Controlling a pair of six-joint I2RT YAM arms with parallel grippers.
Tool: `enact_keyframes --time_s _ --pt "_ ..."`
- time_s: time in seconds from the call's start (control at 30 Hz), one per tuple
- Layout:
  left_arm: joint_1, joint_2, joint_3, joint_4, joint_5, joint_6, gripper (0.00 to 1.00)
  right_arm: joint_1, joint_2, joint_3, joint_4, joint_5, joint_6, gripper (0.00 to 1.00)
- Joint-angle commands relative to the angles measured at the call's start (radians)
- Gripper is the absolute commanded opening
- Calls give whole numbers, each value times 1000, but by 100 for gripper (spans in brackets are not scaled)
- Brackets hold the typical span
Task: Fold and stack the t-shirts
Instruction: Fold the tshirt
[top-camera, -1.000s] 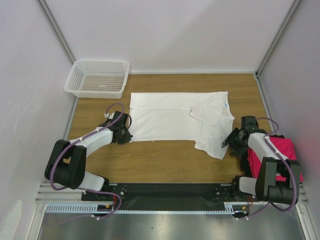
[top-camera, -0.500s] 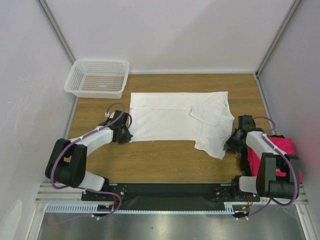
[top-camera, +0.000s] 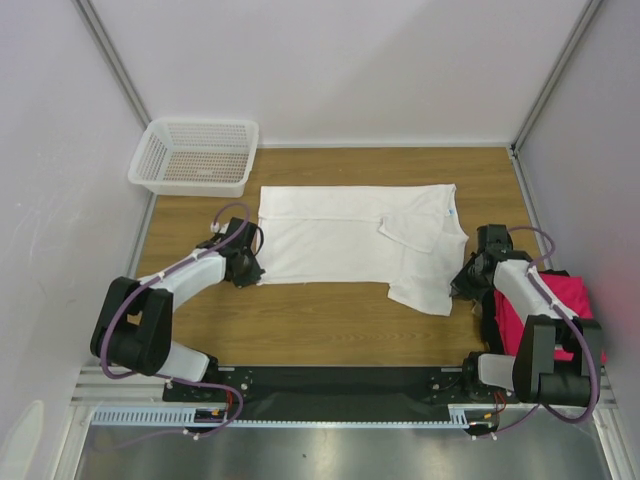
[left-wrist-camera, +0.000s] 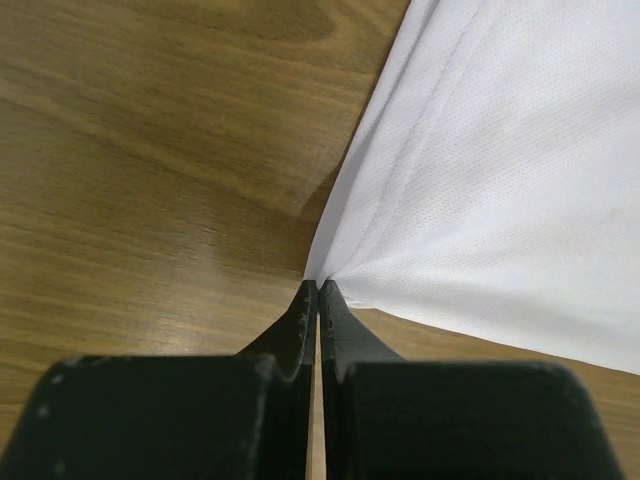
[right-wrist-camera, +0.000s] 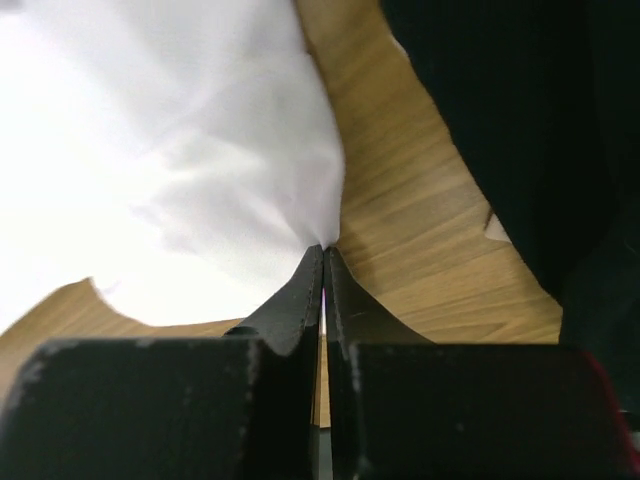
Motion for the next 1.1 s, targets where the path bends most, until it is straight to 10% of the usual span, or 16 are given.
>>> enact_keyframes --time_s 0.0,1.07 --pt "9 -36 74 -38 -36 28 0 -5 -20 83 -51 11 -14 0" --pt "69 270 521 -112 -133 13 0 -48 457 708 10 -71 -77 0"
